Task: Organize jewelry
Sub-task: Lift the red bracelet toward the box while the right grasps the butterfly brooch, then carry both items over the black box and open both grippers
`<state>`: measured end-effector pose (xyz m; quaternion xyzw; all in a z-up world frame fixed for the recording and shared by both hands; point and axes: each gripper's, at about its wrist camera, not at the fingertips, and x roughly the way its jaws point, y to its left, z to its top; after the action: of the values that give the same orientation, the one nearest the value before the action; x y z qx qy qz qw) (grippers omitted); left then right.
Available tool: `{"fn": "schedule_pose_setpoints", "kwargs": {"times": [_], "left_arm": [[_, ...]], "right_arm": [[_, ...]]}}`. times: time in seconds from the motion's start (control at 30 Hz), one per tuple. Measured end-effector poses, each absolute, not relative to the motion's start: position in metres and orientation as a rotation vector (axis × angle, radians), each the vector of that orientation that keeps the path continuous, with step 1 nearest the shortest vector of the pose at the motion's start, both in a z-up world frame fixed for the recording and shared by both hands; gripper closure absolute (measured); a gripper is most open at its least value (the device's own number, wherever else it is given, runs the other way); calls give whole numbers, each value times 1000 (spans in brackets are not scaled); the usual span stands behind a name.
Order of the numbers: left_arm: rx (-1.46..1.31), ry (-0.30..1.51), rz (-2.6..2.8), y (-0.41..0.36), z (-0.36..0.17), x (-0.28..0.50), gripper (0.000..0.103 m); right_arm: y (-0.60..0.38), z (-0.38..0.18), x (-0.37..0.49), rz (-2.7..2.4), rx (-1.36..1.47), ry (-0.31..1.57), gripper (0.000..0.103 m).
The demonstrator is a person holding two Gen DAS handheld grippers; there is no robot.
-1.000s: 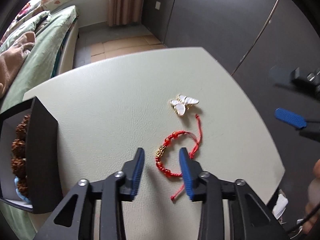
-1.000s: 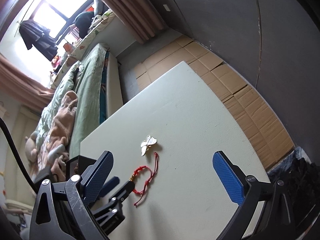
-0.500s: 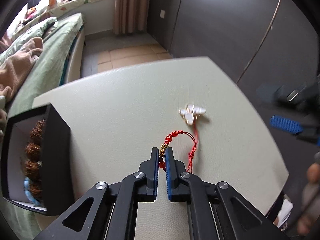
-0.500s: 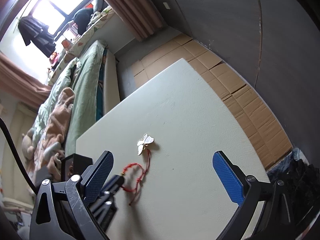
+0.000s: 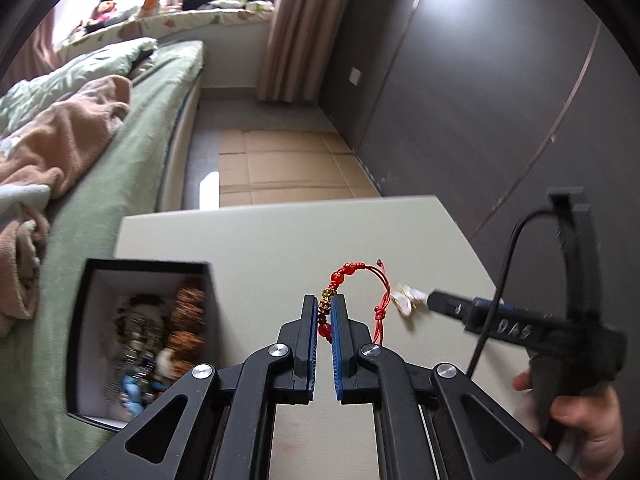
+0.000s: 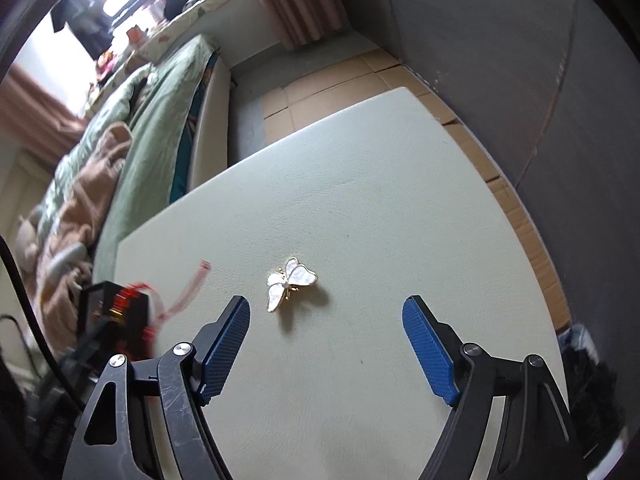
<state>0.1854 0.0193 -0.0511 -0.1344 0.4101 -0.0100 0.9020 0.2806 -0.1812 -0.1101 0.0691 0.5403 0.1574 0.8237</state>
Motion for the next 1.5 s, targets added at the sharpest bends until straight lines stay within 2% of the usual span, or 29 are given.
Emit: {"fn": "schedule_pose_setpoints", "kwargs": {"times": [0.67, 0.87, 0.93, 1.0, 1.03, 1.5], "left_arm": [[-397, 781, 70, 90, -33, 176, 96], [-416, 781, 74, 95, -32, 173, 96], [-417, 780, 76, 96, -31, 171, 96], [-420, 780, 82, 98, -30, 169, 96], [-423, 781, 88, 99, -30, 167, 96], [-547, 803, 204, 135, -36, 146, 96]], "right_arm": [[-134, -129, 280, 353, -264, 1083, 23], [-135, -126, 274, 384, -282, 1044, 24], [-138, -126, 272, 399, -270, 1044, 31], [-137, -123, 269, 413, -277, 1040, 47], [-136, -122, 268, 419, -279, 1041, 60], [-142, -96, 241, 446, -187, 1013, 61]]}}
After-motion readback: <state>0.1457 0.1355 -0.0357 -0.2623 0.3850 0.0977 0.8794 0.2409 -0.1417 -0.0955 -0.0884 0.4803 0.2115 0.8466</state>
